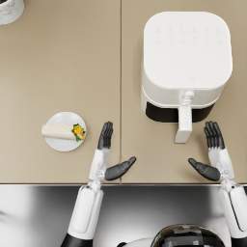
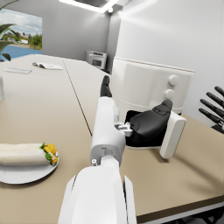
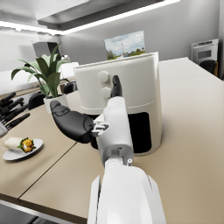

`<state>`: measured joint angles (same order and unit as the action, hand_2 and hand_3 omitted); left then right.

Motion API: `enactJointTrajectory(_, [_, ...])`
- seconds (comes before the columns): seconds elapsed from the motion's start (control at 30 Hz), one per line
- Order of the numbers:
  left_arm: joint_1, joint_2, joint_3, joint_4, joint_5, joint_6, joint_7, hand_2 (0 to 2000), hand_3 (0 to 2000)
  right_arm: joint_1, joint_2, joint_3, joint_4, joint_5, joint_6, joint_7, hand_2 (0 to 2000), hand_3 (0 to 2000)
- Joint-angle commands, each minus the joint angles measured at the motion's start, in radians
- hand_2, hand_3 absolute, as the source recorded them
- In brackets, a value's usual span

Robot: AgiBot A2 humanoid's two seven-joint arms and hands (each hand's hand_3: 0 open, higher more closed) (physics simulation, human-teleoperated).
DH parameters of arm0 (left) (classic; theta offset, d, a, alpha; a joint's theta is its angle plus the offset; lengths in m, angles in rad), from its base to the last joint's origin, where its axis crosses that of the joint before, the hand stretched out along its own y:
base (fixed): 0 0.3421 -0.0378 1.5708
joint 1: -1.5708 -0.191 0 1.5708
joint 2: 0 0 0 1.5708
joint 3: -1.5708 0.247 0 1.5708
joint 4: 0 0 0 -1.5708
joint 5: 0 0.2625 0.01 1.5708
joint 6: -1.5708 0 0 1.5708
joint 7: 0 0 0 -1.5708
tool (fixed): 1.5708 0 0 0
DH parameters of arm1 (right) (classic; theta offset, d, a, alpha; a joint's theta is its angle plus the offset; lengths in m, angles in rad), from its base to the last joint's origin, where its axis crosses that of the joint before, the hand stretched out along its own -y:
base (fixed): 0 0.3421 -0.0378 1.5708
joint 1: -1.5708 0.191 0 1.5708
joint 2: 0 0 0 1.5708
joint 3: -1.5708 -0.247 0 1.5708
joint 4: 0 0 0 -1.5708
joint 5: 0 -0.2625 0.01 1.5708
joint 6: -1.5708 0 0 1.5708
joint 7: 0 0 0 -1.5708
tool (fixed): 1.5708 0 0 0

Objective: Pick up the chicken rolls and place it into the air fryer

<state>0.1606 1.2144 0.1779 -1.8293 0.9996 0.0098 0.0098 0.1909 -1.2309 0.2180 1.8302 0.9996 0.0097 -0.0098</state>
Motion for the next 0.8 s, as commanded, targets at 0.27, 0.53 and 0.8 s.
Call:
enactJointTrajectory(0.27, [-0.041, 0.005, -0.169, -0.075, 0.267, -0.009, -0.009, 0, 0, 0.019, -0.036, 0.003, 0.022, 0.254, -0.009, 0.009, 0, 0])
enactJointTrajectory(0.53, [-0.016, 0.017, -0.288, -0.051, 0.626, -0.01, -0.01, 0, 0, 0.025, -0.06, 0.007, -0.021, 0.33, -0.01, 0.01, 0, 0])
enactJointTrajectory(0.8, [0.041, 0.008, -0.395, 0.02, 0.987, -0.01, -0.01, 0, 0, 0.003, -0.068, -0.005, -0.033, 0.335, -0.01, 0.01, 0, 0])
